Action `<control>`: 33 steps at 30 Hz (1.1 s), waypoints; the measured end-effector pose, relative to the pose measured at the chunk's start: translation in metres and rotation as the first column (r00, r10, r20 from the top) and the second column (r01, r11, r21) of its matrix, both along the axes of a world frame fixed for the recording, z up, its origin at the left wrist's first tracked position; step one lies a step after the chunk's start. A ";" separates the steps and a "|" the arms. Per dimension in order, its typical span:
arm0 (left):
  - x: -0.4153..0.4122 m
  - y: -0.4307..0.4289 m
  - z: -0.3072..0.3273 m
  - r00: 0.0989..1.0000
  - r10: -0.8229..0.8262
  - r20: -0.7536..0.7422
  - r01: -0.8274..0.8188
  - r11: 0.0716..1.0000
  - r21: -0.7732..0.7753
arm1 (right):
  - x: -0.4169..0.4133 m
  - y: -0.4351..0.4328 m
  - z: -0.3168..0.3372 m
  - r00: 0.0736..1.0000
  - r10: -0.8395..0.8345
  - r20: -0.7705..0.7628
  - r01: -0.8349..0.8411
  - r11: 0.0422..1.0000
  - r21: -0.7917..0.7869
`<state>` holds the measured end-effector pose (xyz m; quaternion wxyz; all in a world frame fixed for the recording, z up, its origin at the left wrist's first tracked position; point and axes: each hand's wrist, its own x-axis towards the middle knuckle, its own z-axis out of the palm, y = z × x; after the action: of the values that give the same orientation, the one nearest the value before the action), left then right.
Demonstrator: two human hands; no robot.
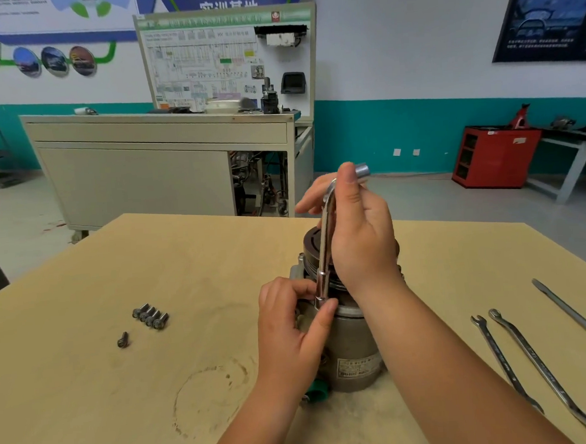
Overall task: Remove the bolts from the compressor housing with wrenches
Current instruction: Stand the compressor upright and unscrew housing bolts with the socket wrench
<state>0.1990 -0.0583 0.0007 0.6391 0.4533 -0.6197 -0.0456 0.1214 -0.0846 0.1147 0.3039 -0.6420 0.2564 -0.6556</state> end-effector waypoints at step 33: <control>0.010 0.006 0.013 0.964 -0.156 -0.216 0.177 0.981 0.082 | -0.034 -0.016 0.000 0.903 0.150 -0.403 -0.116 0.987 0.107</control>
<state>0.2088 -0.0523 0.0138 0.6707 0.4239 -0.5822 -0.1777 0.0875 -0.1007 0.1149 0.3130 -0.7681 0.2964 -0.4734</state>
